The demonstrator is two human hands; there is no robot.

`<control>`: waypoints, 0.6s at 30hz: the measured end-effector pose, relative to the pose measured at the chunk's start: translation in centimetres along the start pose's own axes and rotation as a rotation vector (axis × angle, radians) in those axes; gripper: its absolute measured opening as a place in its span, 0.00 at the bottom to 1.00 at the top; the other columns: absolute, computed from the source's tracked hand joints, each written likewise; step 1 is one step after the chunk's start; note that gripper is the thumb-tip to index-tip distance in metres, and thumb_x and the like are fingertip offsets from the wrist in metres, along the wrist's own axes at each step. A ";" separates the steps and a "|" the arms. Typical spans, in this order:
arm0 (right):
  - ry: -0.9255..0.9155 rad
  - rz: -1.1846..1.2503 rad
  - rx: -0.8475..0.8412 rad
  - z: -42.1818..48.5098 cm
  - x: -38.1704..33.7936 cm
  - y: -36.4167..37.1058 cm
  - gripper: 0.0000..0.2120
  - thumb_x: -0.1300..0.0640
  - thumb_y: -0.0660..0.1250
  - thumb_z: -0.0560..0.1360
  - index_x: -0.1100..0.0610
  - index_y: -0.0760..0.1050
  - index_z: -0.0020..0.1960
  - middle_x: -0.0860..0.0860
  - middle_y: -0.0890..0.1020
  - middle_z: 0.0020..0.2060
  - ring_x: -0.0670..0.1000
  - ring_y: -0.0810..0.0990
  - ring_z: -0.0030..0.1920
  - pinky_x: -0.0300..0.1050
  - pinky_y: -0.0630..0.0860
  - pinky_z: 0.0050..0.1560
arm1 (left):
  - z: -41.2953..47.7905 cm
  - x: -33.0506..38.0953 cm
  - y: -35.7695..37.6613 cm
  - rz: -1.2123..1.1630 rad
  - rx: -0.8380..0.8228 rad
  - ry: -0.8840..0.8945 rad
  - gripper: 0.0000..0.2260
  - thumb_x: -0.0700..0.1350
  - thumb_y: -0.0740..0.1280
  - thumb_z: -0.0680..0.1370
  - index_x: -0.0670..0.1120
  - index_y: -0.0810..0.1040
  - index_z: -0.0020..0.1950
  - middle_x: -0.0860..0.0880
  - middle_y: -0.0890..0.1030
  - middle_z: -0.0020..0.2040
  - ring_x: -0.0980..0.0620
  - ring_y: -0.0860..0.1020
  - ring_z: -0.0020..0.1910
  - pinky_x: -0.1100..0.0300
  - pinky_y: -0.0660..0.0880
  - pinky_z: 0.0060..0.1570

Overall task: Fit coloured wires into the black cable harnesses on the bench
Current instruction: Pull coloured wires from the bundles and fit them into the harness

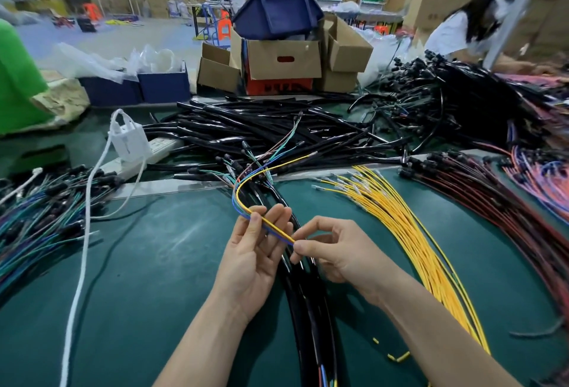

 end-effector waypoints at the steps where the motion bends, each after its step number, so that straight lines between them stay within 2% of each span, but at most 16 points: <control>1: -0.017 -0.013 0.015 0.0 -0.2 -0.2 0.02 0.63 0.69 0.73 0.58 0.78 0.43 0.56 0.84 0.35 0.46 0.57 0.22 0.36 0.55 0.23 | 0.0 0.0 0.0 -0.011 0.009 0.002 0.08 0.42 0.58 0.80 0.47 0.76 0.45 0.46 0.85 0.44 0.50 0.84 0.44 0.60 0.80 0.36; 3: -0.045 -0.054 0.041 0.0 -0.5 -0.5 0.04 0.64 0.69 0.73 0.57 0.78 0.41 0.56 0.84 0.34 0.47 0.60 0.23 0.38 0.59 0.24 | 0.0 0.1 0.0 -0.013 0.017 0.003 0.08 0.42 0.58 0.80 0.47 0.76 0.46 0.46 0.85 0.44 0.50 0.84 0.44 0.60 0.80 0.36; 8: -0.169 -0.153 0.113 -0.1 -1.8 -1.0 0.04 0.67 0.70 0.71 0.60 0.77 0.41 0.57 0.83 0.34 0.51 0.77 0.30 0.44 0.77 0.35 | 0.0 0.3 0.0 -0.014 0.031 0.020 0.08 0.42 0.57 0.80 0.47 0.75 0.45 0.45 0.85 0.45 0.50 0.84 0.46 0.60 0.81 0.37; 13: -0.301 -0.379 0.226 -0.6 -3.0 -1.3 0.07 0.65 0.70 0.70 0.55 0.77 0.37 0.51 0.82 0.32 0.51 0.80 0.33 0.47 0.79 0.39 | 0.2 0.6 0.0 0.024 0.001 0.022 0.06 0.43 0.59 0.78 0.48 0.75 0.48 0.45 0.85 0.45 0.50 0.84 0.46 0.60 0.80 0.36; 18: -0.336 -0.355 0.293 -0.7 -3.4 -2.0 0.08 0.65 0.71 0.70 0.55 0.77 0.35 0.51 0.82 0.31 0.50 0.80 0.32 0.51 0.79 0.41 | -0.3 -0.3 1.2 0.167 -0.117 -0.005 0.07 0.40 0.66 0.70 0.43 0.79 0.47 0.42 0.85 0.46 0.48 0.84 0.46 0.60 0.80 0.41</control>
Point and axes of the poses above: each hand's wrist, its own z-axis towards the middle knuckle, its own y-axis out of the palm, x = y × z, the point moved 10 cm from there along z, towards the middle knuckle
